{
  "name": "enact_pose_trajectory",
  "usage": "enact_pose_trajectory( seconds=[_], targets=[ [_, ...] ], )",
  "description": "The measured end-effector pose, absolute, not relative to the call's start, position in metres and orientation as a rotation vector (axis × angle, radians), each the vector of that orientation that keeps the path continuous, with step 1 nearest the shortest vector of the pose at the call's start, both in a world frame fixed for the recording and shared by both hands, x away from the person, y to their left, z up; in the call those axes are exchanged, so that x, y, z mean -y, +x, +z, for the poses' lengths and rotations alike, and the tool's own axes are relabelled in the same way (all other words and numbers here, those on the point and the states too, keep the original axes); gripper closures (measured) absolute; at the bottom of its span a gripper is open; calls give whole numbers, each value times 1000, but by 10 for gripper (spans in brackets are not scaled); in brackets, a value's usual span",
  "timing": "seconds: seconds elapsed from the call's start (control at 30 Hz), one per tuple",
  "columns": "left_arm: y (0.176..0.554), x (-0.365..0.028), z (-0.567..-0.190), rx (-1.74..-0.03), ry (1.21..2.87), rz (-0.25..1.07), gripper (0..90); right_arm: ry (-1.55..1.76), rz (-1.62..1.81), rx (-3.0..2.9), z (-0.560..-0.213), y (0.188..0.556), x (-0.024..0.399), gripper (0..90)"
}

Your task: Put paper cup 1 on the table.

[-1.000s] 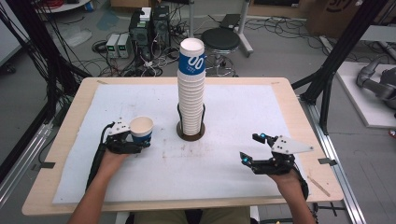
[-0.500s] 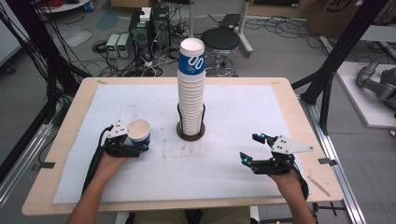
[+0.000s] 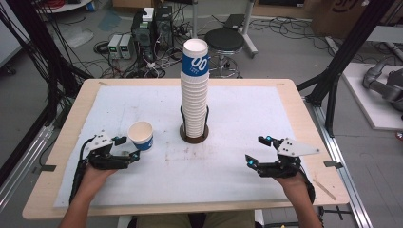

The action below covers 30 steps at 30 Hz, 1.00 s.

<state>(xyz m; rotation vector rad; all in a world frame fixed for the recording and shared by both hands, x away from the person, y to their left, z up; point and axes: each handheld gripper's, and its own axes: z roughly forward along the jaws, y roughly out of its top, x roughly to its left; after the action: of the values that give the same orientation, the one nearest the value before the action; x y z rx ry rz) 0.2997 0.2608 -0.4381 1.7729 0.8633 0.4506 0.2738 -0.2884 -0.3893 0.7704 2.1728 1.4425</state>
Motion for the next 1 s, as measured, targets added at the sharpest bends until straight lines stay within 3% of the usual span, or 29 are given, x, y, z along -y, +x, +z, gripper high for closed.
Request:
enact_pose_trajectory(
  seconds=[0.37,1.0],
  targets=[
    [282,-283,-419,-808,1466,515,153,800,1417,-2166,-390,275,290,195],
    [273,-293,-410,-792,1433,585,154,827,1417,-2161,-390,277,289,195]
  ],
)
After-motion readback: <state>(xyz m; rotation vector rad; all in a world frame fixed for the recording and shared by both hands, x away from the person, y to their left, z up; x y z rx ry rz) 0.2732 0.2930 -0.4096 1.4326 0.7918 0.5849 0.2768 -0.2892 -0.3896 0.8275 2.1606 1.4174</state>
